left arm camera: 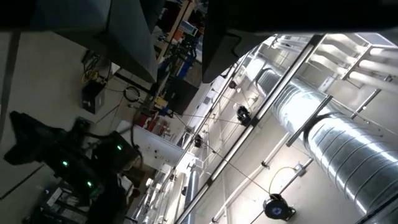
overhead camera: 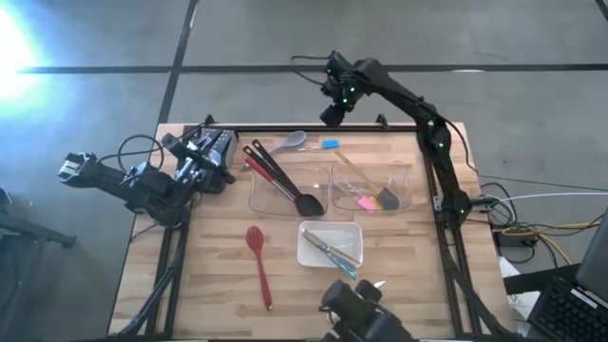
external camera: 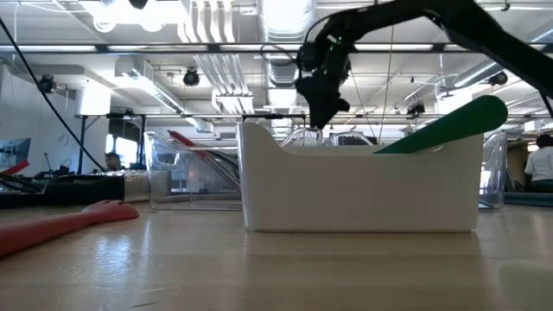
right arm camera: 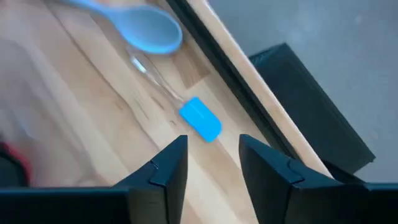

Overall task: Pick & Place Kitchen Items
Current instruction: Put the blue spatula into the right transparent bin

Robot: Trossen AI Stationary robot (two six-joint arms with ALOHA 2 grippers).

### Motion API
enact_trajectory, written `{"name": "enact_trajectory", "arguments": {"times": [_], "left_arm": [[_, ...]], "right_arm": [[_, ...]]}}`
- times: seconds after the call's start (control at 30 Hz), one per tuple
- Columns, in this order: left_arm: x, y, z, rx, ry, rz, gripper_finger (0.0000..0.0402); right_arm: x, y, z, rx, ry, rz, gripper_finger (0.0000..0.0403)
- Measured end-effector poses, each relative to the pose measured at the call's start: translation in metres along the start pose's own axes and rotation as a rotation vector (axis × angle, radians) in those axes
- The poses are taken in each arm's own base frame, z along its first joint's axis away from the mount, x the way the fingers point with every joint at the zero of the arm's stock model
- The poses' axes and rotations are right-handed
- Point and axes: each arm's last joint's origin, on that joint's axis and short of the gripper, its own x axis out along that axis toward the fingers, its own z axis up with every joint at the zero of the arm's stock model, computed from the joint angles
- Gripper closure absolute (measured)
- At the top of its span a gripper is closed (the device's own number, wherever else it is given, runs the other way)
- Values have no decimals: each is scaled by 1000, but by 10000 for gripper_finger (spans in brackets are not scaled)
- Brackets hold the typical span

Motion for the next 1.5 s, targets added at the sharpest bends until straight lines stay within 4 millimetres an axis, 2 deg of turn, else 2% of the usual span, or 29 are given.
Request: {"name": "enact_trajectory", "arguments": {"times": [0.33,0.57,0.73,1.0,1.23,1.5], "left_arm": [[0,0,0,22,8,-1,268],[0,0,0,22,8,-1,268],[0,0,0,23,8,-1,268],[0,0,0,10,7,-2,268],[0,0,0,6,7,-2,268],[0,0,0,5,7,-2,268]], "right_arm": [[77,-8,1,-87,175,-20,181],[106,-9,-1,-136,238,-43,129],[117,-8,-2,-166,264,-58,110],[121,10,-2,-254,262,-47,108],[140,16,-8,-196,295,130,120],[153,10,-9,-232,320,37,132]]}}
